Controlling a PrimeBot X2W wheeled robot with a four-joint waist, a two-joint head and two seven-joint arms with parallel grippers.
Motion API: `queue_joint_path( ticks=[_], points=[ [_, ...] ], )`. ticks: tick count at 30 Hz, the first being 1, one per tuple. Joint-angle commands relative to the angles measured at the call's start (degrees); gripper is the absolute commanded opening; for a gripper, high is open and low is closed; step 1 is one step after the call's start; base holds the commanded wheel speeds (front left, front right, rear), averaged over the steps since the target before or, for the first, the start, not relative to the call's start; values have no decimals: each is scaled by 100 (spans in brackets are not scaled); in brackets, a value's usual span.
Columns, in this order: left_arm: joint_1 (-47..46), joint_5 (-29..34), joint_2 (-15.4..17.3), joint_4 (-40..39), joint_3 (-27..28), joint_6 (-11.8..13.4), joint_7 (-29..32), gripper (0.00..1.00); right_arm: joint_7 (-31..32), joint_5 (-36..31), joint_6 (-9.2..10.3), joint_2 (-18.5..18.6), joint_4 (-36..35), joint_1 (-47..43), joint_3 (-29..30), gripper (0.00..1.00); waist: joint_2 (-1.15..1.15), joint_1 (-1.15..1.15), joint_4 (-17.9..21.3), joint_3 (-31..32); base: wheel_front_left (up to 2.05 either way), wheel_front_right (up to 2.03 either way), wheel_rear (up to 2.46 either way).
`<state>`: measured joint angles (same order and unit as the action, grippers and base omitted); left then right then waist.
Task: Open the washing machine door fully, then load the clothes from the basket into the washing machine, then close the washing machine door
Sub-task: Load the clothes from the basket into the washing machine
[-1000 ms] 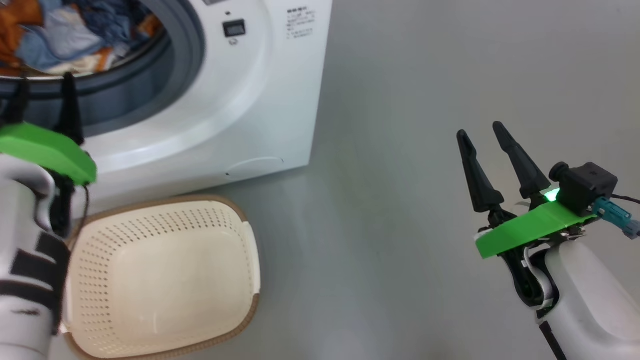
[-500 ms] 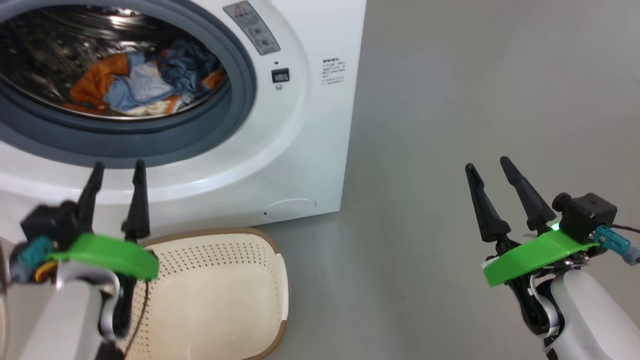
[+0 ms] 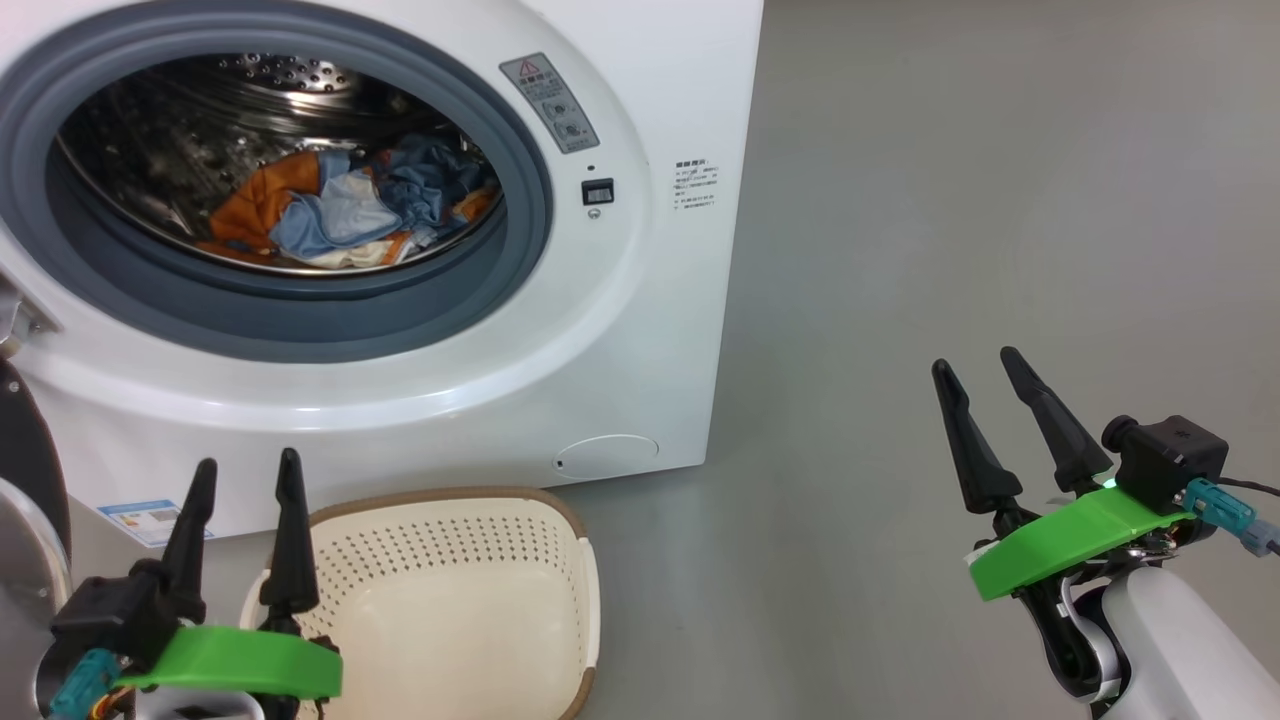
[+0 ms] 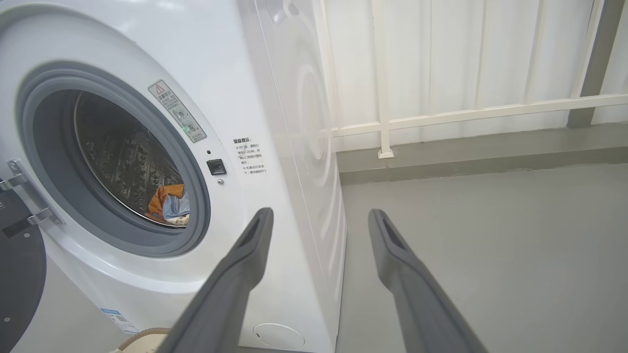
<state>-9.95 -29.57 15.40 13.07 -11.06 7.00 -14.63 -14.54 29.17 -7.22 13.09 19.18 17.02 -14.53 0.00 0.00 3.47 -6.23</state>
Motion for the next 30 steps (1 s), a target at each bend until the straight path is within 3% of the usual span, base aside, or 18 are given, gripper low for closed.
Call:
queue_joint_path(
  ticks=[1,14,30],
  points=[
    [-53,44,129,-220,222,47,-36,100,-46,33,-26,84,-119,-13,-64,100,0,0,-25,28,0,0,0],
    [178,75,31,-442,238,57,-37,100,-46,-5,-26,137,-105,-16,-86,100,0,0,-85,115,0,0,0],
    [246,253,-170,-353,519,-166,-37,100,-46,10,-26,160,-99,2,-173,100,0,0,-94,147,0,0,0]
  ],
)
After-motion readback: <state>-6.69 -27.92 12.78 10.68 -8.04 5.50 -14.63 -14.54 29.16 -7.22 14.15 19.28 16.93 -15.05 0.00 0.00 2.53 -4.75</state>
